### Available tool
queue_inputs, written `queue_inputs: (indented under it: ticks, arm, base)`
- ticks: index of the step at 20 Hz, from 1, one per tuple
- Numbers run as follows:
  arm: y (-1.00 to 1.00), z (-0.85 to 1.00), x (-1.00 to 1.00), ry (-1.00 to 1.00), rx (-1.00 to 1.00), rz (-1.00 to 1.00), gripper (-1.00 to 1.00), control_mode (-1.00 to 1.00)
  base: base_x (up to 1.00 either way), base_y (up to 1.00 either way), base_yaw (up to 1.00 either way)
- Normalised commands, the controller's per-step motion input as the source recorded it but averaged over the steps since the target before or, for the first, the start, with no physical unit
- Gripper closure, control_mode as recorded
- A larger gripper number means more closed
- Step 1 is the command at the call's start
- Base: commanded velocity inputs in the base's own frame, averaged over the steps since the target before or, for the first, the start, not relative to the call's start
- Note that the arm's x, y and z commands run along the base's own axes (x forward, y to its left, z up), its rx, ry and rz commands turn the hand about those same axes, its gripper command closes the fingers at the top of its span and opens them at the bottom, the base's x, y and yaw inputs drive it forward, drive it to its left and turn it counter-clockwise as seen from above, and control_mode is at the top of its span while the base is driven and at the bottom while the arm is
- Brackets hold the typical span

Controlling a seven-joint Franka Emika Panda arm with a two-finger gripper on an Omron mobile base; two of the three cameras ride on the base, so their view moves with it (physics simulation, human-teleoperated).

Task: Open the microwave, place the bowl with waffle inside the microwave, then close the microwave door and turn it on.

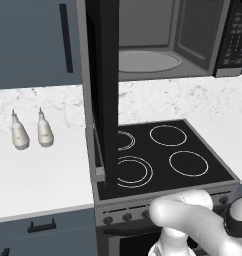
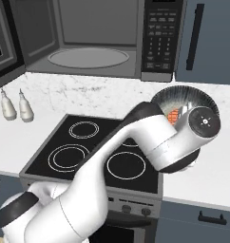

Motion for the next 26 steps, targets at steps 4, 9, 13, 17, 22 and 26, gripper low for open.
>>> queue_inputs:
  ticks: [4, 9, 13, 17, 22, 26]
  arm:
    - [0.79, 0.67, -0.30, -0.11, -0.01, 0.11, 1.00, -1.00]
    - [0.70, 0.62, -0.42, -0.11, -0.02, 0.10, 1.00, -1.00]
    - [0.80, 0.67, -0.43, -0.10, -0.05, 0.11, 1.00, -1.00]
    - [0.89, 0.65, -0.33, -0.06, -0.07, 0.10, 1.00, -1.00]
    - [1.00, 0.48, -0.19, -0.02, -0.13, 0.12, 1.00, -1.00]
    - [0.98, 0.41, 0.01, 0.00, -0.10, 0.17, 1.00, -1.00]
  base:
    - [0.00, 0.00, 0.00]
    - [0.00, 0.00, 0.00]
    - [0.00, 0.00, 0.00]
    - [0.00, 0.00, 0.00]
    - [0.00, 0.00, 0.00]
    - [0.00, 0.00, 0.00]
